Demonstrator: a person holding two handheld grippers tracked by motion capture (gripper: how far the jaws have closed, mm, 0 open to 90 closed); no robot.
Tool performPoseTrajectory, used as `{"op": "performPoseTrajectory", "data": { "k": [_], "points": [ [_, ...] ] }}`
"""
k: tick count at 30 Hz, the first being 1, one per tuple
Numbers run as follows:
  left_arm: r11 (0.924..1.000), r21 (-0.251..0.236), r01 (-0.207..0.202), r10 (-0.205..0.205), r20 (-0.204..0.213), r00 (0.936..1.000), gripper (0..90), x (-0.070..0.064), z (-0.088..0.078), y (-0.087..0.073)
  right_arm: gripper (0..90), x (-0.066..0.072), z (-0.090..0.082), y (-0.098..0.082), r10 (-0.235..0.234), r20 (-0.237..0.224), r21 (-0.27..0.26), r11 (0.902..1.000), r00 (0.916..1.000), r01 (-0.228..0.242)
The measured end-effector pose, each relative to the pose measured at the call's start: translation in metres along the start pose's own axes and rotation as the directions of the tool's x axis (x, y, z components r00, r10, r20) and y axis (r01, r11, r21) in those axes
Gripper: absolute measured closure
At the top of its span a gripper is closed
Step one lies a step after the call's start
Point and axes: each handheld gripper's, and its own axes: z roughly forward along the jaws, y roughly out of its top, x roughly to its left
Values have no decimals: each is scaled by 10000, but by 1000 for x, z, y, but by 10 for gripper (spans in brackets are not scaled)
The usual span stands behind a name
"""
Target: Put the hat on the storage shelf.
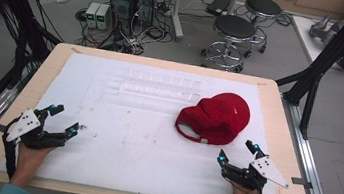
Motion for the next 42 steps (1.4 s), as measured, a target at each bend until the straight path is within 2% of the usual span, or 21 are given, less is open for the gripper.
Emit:
{"op": "performPoseTrajectory", "data": {
  "k": [3,5,6,10,14,21,25,26,28,29,31,32,35,36,37,38,40,41,42],
  "points": [
    [10000,57,-29,29,0,10000,153,0,0,0,16,1,1,1,-16,-53,111,9999,10000,17],
    [10000,83,-28,28,7,10000,153,0,1,0,16,0,3,1,-162,-96,246,9996,9998,164],
    [10000,93,-20,20,0,10000,153,0,1,0,16,-1,6,3,-541,-101,473,9974,9985,546],
    [9999,118,-29,29,-10,10000,153,0,1,0,40,-3,9,8,-683,-317,829,9940,9972,708],
    [9999,143,-19,19,-14,10000,153,0,1,0,40,-9,17,22,-1080,-436,1307,9850,9932,1128],
    [9999,161,40,-39,-58,10000,154,0,1,1,40,-17,26,42,-1273,-730,1557,9782,9892,1374],
    [9999,171,12,-11,-50,10000,154,0,1,1,40,-22,33,54,-1498,-1009,1892,9677,9836,1668],
    [9999,161,-1,2,-58,10000,154,0,2,1,40,-25,36,60,-1603,-1186,2086,9609,9799,1824],
    [9999,156,-22,23,-45,10000,154,0,2,1,40,-27,37,63,-1670,-1299,2111,9584,9774,1919],
    [9999,165,-17,18,-41,10000,154,0,2,1,40,-30,39,68,-1911,-1400,2275,9488,9715,2194],
    [9999,148,-14,15,-41,10000,154,0,2,0,40,-31,39,69,-1875,-1435,2373,9467,9717,2178],
    [9999,158,-24,25,-40,10000,154,0,2,1,40,-35,41,72,-1988,-1503,2600,9371,9684,2327],
    [9998,171,-50,50,-37,10000,154,0,2,1,42,-39,43,72,-2016,-1569,2765,9308,9668,2389],
    [9998,173,-55,56,-39,10000,154,0,2,1,49,-41,45,70,-2357,-1532,2940,9163,9597,2720],
    [9998,172,-71,72,-30,10000,154,0,2,1,49,-41,46,68,-2410,-1530,3024,9119,9584,2776],
    [9998,170,-82,83,-33,10000,154,-1,2,1,49,-41,46,68,-2410,-1530,3024,9119,9584,2776],
    [9998,184,-104,105,-36,9999,154,-1,2,1,51,-43,49,65,-2551,-1594,3339,8952,9537,2953],
    [9998,185,-112,113,-40,9999,154,-1,2,1,73,-43,52,62,-2577,-1665,3552,8848,9518,3017],
    [9998,188,-113,114,-45,9999,154,-1,2,1,168,-43,54,61,-2657,-1715,3728,8739,9487,3121]
  ]
}}
